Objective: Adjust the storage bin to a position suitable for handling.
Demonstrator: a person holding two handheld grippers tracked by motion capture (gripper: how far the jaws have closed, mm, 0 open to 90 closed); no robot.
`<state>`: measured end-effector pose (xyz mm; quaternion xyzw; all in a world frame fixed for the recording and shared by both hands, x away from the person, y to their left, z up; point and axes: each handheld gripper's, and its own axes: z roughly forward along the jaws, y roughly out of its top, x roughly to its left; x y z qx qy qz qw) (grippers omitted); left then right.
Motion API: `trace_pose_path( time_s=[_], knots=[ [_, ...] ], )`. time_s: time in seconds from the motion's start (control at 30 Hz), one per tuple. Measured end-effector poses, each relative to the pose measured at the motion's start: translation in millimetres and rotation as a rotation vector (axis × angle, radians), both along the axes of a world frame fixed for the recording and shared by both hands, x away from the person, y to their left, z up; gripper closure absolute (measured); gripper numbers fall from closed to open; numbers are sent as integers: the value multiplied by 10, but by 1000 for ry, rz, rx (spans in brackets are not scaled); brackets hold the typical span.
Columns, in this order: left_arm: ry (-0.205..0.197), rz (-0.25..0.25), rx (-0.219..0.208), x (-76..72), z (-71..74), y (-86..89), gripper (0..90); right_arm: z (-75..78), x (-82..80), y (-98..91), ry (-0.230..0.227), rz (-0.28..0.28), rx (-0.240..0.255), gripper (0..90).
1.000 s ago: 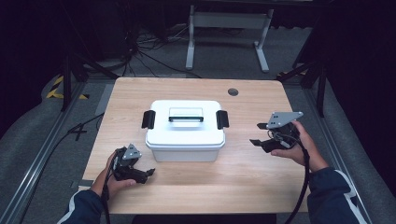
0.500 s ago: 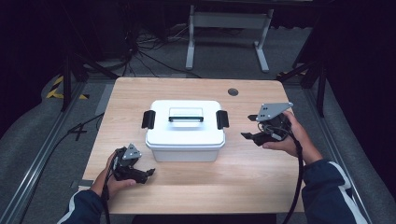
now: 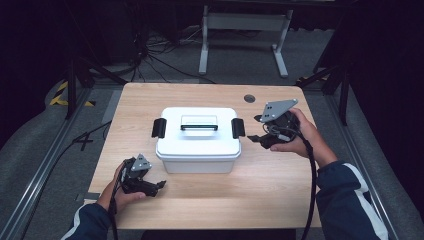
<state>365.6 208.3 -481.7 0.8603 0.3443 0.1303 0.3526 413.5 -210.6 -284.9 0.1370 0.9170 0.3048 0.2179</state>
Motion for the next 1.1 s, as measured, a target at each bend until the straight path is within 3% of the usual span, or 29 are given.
trace_pose_path(
  time_s=[0.43,0.63,1.1],
  knots=[
    [0,0,0,0,0,0,46,23,84,360,1,54,-49,385],
    [0,0,0,0,0,0,46,51,127,566,-1,80,-79,441],
    [0,-2,0,2,0,0,46,87,279,1127,-9,135,-220,522]
  ],
)
